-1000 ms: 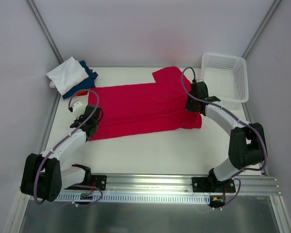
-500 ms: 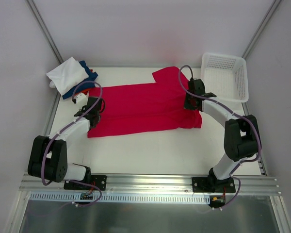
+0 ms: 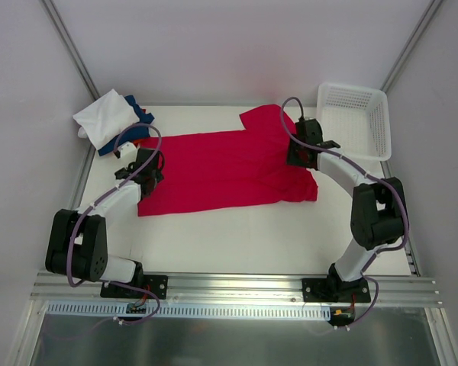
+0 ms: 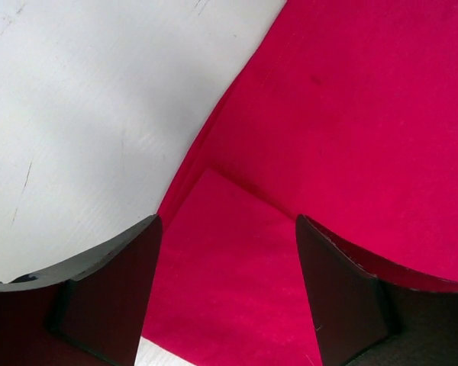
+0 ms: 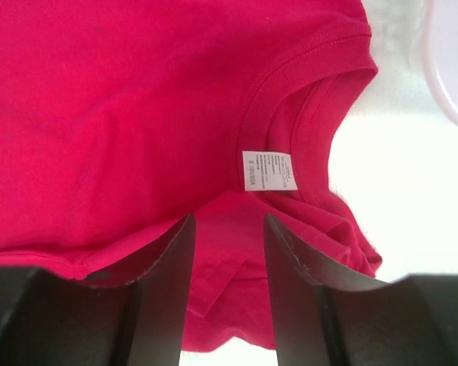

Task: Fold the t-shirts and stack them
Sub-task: Fold the tshirt

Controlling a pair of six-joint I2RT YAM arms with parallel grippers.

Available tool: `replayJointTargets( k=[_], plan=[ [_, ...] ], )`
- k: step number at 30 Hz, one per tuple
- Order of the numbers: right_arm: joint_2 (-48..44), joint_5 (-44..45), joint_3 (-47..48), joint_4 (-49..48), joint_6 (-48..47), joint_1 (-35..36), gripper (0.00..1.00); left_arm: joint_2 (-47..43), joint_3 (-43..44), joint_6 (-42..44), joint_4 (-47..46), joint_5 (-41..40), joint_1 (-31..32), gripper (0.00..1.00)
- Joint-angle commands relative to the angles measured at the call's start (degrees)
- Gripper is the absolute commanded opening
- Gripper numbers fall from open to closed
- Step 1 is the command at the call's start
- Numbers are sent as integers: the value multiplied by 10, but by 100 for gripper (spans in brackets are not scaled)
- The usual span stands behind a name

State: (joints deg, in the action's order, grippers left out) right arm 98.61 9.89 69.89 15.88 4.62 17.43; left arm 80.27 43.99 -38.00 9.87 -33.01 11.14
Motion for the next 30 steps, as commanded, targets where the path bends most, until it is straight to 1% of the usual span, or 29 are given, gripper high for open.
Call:
replayJointTargets(
  k=[1, 2, 3, 5, 6, 7, 9, 10, 13, 16, 21, 30],
  plan=[
    [-50, 11, 26, 16, -8, -2, 44, -41, 19, 14, -2, 6, -5, 72],
    [-60, 10, 25, 18, -8, -1, 39, -49, 17, 14, -1, 15, -6, 71],
    [-68, 9, 24, 19, -8, 1, 30, -55, 17, 14, -1, 22, -5, 71],
    [-95, 6, 12, 26, -4, 5, 16, -71, 14, 13, 0, 46, -5, 68],
    [-102, 6, 6, 28, 2, 8, 5, -73, 11, 12, 1, 54, -5, 58],
    [-115, 6, -1, 31, 6, 11, 1, -78, 4, 10, 0, 61, -5, 48],
    [-127, 6, -26, 33, 17, 18, 0, -81, -6, 0, -1, 77, -5, 31],
    [-133, 5, -36, 32, 21, 19, 1, -81, -15, -3, 0, 82, -4, 20],
    [-149, 2, -71, 31, 36, 26, 1, -70, -29, -19, 0, 109, -3, 6],
    [-157, -6, -99, 30, 49, 29, 0, -58, -42, -36, 0, 118, 2, 1],
    [-163, -15, -137, 14, 64, 31, 0, -46, -50, -50, 0, 120, 12, 0],
    [-124, -41, -158, -15, 86, 32, 1, -9, -49, -53, -1, 130, 14, 0]
  ],
)
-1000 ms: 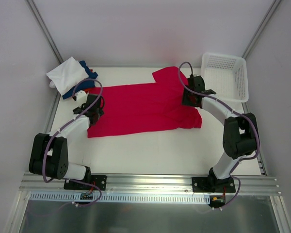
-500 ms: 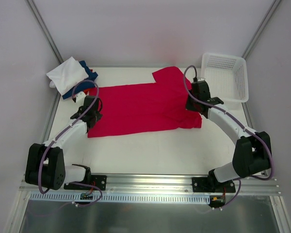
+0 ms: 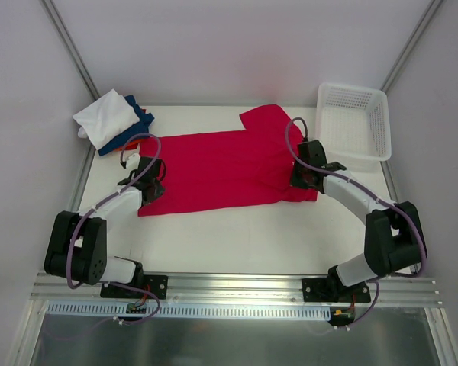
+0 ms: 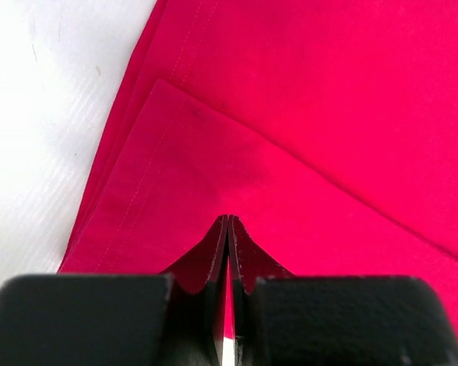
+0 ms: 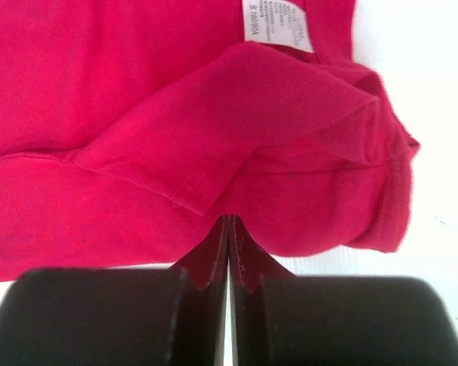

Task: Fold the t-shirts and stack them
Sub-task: Fold the tshirt

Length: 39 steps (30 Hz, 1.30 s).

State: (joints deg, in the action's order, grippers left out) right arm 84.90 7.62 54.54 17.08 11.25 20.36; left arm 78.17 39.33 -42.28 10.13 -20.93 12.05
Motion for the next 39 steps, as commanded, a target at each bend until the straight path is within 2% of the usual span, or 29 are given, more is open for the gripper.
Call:
replayJointTargets(
  k=[1, 12, 21, 31, 39],
  plan=[
    [24, -27, -7, -30, 22, 3, 1, 20, -2, -12, -3, 11, 5, 0],
    [76, -90, -37, -71, 59, 3, 0, 53, -2, -14, 3, 23, 5, 0],
    [65, -100, -77, -81, 73, 13, 0, 61, -2, -24, 34, 33, 5, 0],
    [-11, -87, -145, -72, 101, 55, 1, -6, -50, -42, 68, 46, 7, 0],
    [-117, -48, -197, -24, 125, 97, 0, -73, -74, -78, 112, 58, 26, 0]
  ],
)
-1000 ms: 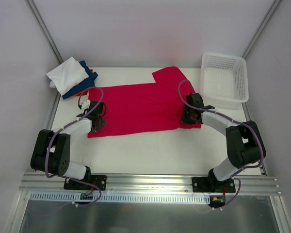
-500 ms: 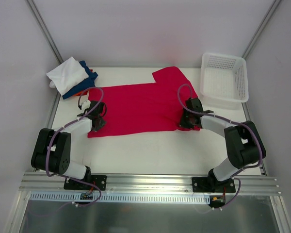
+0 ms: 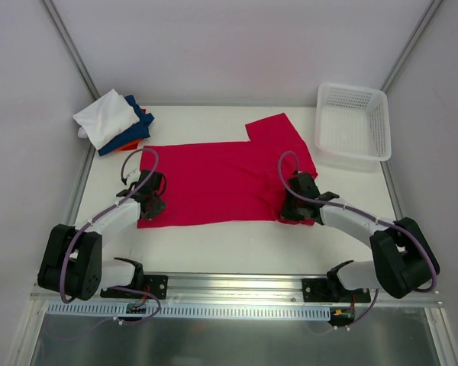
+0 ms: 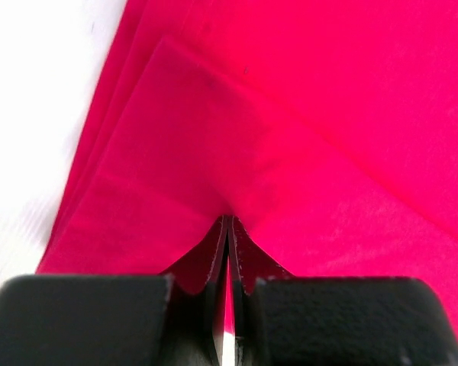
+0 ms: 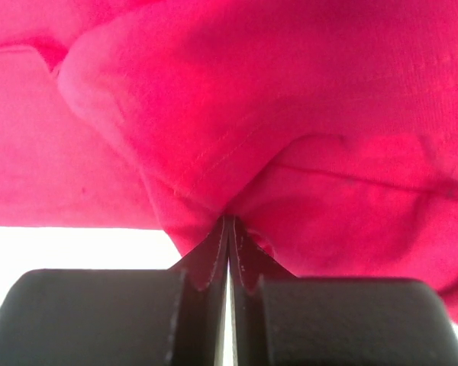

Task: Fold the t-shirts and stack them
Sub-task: Fold the tshirt

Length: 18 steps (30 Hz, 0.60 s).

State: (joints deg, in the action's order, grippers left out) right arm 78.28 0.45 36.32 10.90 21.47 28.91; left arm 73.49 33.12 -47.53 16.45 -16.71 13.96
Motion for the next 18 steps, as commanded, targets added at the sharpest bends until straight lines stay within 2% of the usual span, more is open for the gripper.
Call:
replayJointTargets(
  k=[1, 10, 18],
  plan=[
    [-62, 27, -20, 43, 29, 18, 1, -33, -14, -29, 54, 17, 7, 0],
    [-193, 58, -70, 119, 58, 41, 1, -126, -48, -63, 133, -4, 8, 0],
    [-235, 92, -54, 154, 26, 46, 0, -183, -32, -53, 141, -19, 15, 0]
  ],
)
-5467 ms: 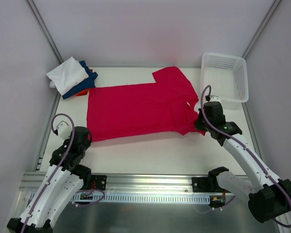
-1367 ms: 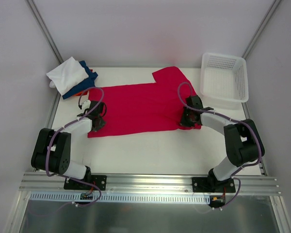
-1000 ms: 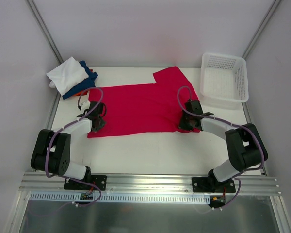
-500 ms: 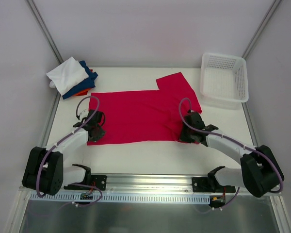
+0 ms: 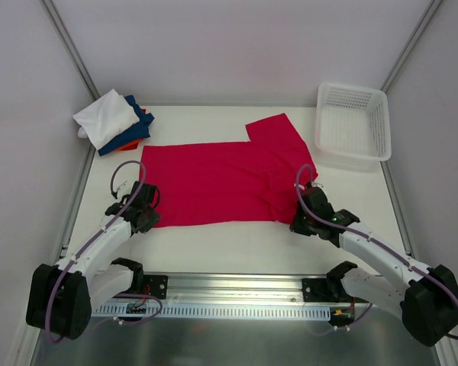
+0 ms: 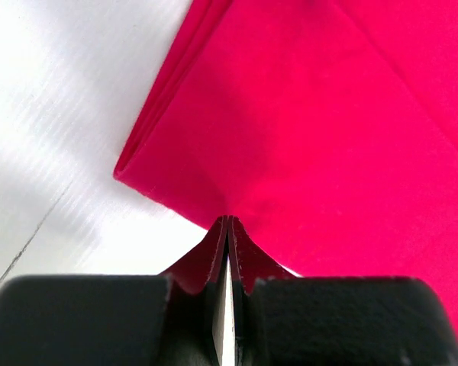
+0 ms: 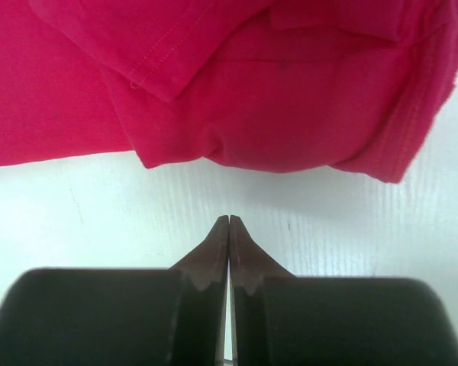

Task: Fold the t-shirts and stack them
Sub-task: Fold the tshirt

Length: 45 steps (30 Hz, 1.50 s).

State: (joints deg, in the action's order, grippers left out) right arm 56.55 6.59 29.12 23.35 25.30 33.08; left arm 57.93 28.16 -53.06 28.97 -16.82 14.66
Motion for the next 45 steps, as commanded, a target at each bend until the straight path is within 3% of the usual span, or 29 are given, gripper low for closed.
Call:
replayJointTargets(
  k=[1, 6, 15, 24, 34, 45],
  plan=[
    [-18, 37, 24, 36, -17, 4, 1, -31, 24, 5, 16, -22, 10, 0],
    [15, 70, 73, 40, -56, 4, 0, -7, 66, 24, 7, -51, 23, 0],
    [96, 71, 117, 13, -93, 3, 0, 130, 107, 12, -66, -52, 98, 0],
    [95, 70, 129, 11, -104, 3, 0, 244, 112, -15, -113, -44, 146, 0],
    [73, 67, 132, 12, -109, 0, 1, 237, 64, -50, -101, -26, 149, 0],
    [66, 61, 138, 10, -113, -7, 0, 184, 30, -88, -13, -26, 149, 0]
  ],
)
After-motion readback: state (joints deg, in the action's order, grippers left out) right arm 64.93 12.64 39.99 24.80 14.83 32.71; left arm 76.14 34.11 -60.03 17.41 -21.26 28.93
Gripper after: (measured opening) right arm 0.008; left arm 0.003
